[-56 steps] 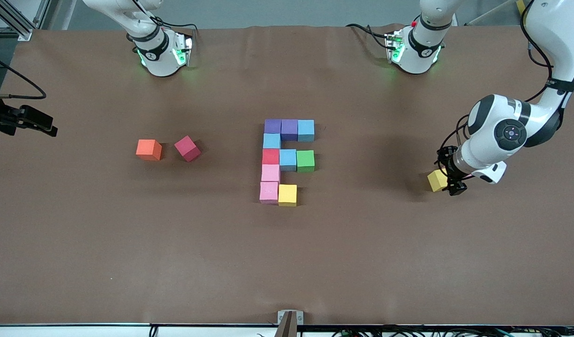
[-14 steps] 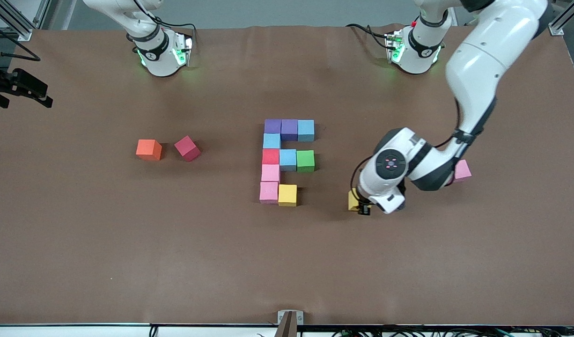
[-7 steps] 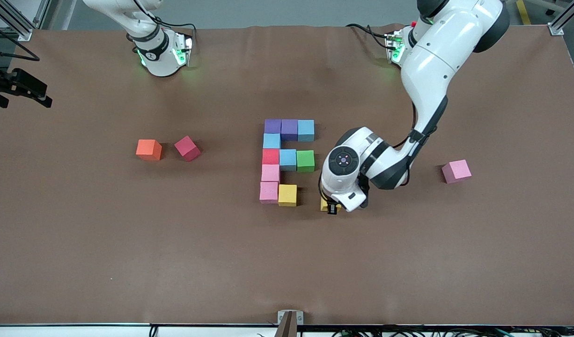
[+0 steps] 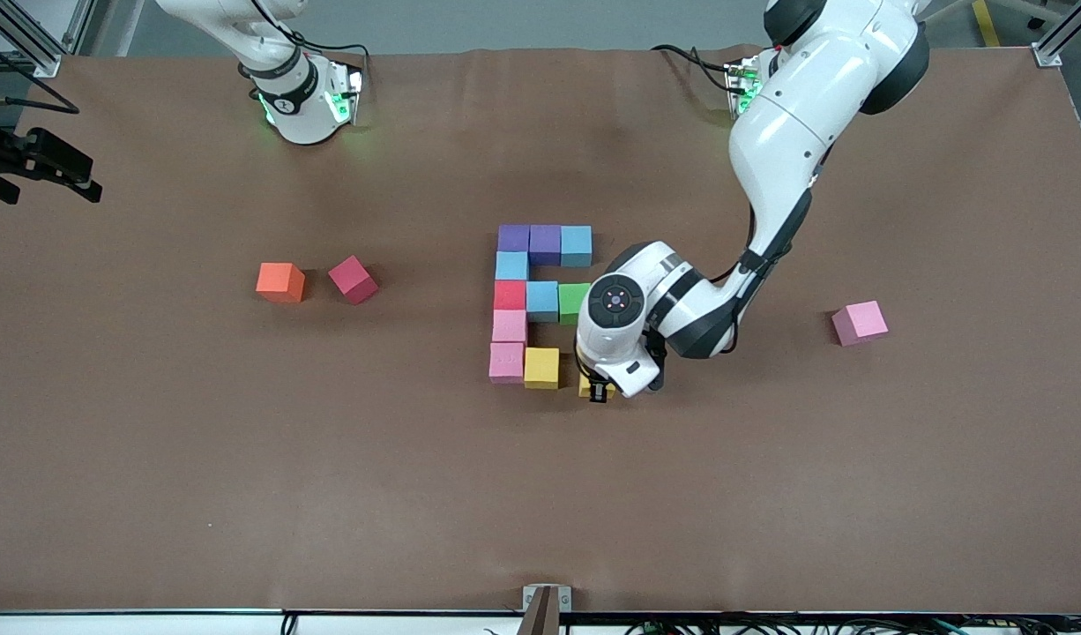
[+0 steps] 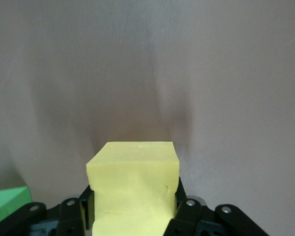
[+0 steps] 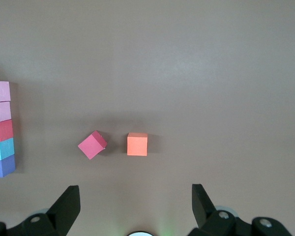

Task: Arrange 11 blocks into digit 3
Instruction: 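Carry the yellow cube with the left gripper to the first yellow cube, then set the yellow cube beside the first yellow cube and release it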

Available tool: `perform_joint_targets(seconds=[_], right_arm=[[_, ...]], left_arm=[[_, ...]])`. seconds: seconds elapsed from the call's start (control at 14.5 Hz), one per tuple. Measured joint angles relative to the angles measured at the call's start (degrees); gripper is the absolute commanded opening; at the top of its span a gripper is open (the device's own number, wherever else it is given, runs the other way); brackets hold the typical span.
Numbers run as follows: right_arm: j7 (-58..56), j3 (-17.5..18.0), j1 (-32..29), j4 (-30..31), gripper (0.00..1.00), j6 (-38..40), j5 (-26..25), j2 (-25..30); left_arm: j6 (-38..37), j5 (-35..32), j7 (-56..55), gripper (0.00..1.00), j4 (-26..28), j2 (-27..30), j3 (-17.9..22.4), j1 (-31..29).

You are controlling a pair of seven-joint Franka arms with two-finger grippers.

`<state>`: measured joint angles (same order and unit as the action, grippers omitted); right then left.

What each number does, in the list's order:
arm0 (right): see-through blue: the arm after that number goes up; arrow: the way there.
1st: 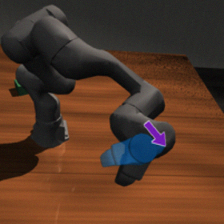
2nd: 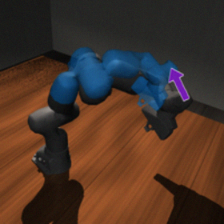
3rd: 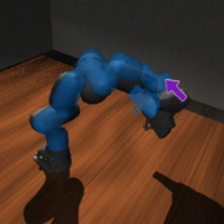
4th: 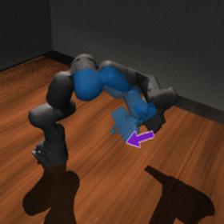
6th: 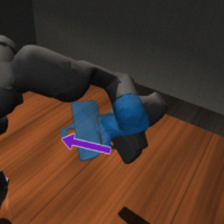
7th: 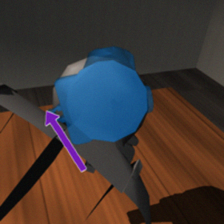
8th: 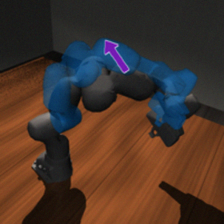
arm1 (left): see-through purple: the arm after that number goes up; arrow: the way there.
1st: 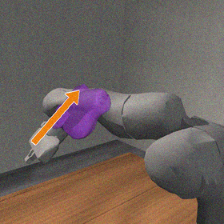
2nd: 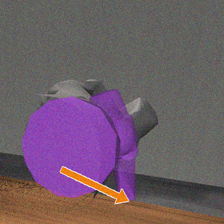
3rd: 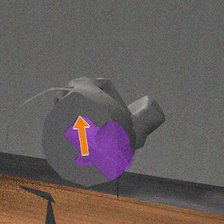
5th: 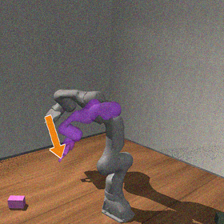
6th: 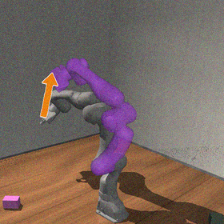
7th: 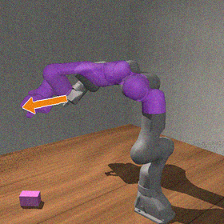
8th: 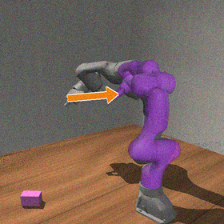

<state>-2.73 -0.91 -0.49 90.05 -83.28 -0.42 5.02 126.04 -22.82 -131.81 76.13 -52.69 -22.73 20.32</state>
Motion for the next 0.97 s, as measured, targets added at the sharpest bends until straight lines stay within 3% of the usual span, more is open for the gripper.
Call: perform_joint_targets(seconds=[0.97], right_arm=[[0.0,-0.4,-0.8,0.0,1.0,0.0,0.0,0.0]], left_arm=[[2.1,0.0,-2.2,0.23,-0.9,-0.6,1.2,3.5]])
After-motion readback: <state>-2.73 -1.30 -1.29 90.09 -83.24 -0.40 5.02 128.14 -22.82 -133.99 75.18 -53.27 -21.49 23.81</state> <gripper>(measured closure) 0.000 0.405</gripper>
